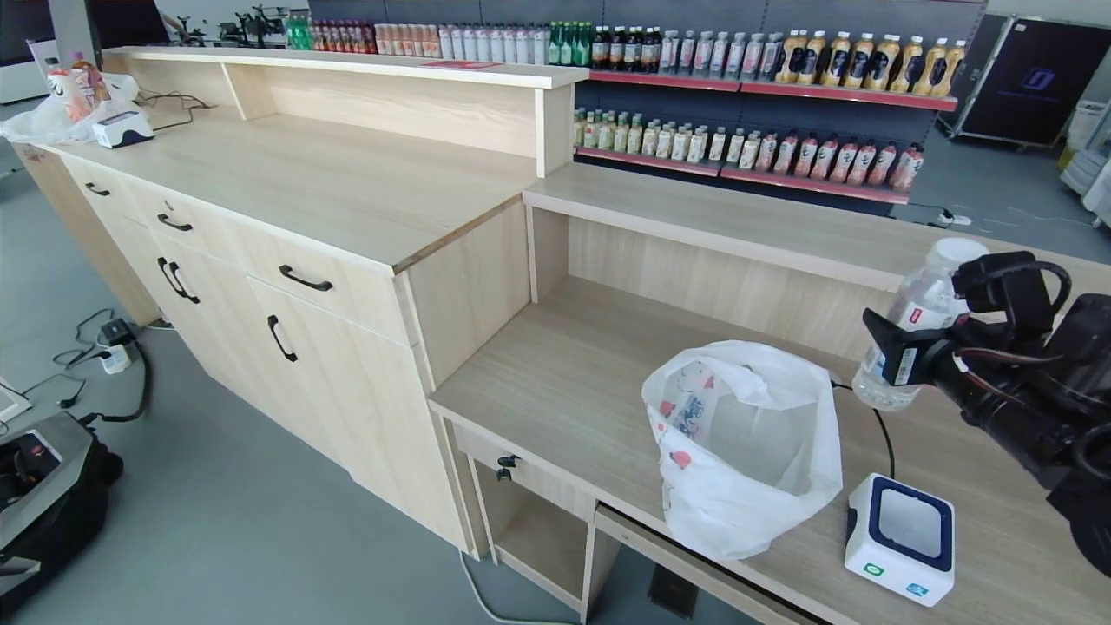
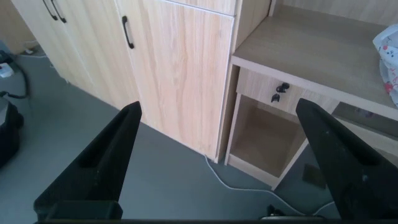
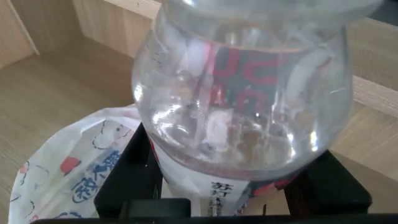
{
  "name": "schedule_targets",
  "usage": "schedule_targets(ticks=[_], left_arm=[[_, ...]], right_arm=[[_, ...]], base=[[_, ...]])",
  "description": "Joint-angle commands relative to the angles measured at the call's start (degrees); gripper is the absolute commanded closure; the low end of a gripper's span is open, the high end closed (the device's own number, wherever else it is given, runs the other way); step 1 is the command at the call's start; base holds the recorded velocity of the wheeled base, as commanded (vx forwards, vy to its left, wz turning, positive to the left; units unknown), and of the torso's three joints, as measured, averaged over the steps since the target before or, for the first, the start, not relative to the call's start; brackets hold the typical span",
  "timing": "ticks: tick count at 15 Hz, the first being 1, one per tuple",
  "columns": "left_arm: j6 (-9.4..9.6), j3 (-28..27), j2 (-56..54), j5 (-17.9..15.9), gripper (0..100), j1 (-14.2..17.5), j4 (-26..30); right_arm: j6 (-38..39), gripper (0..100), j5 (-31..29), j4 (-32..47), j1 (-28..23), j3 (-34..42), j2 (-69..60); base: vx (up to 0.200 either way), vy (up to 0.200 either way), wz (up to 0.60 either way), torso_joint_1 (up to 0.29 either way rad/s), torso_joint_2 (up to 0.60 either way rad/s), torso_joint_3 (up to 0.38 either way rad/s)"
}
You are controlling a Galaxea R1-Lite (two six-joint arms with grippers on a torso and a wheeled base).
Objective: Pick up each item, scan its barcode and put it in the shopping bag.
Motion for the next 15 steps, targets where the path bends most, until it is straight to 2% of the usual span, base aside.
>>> schedule_targets(ticks=[1,4,5,11,15], left_arm=[[0.00,0.00,-0.02,0.00,0,0.00,0.00],[0.00,0.00,-0.02,0.00,0,0.00,0.00],[0.00,0.00,-0.02,0.00,0,0.00,0.00],[0.00,0.00,-0.02,0.00,0,0.00,0.00],[0.00,0.00,-0.02,0.00,0,0.00,0.00]], right_arm=[[3.59,100,4.67,-4.87,0.69,-0.53,10.06],[5.52,100,13.72,-11.72,0.96,-2.29,19.11],[5.52,100,14.95,-13.39,1.48,-3.35,21.93],[4.73,100,16.00,-13.39,1.92,-14.16,33.09],[4.64,100,16.36,-13.39,2.01,-17.76,37.31]], base=[[0.000,0.000,0.00,0.000,0.00,0.000],[0.000,0.000,0.00,0.000,0.00,0.000],[0.000,0.000,0.00,0.000,0.00,0.000],[0.000,0.000,0.00,0.000,0.00,0.000],[0.000,0.000,0.00,0.000,0.00,0.000]])
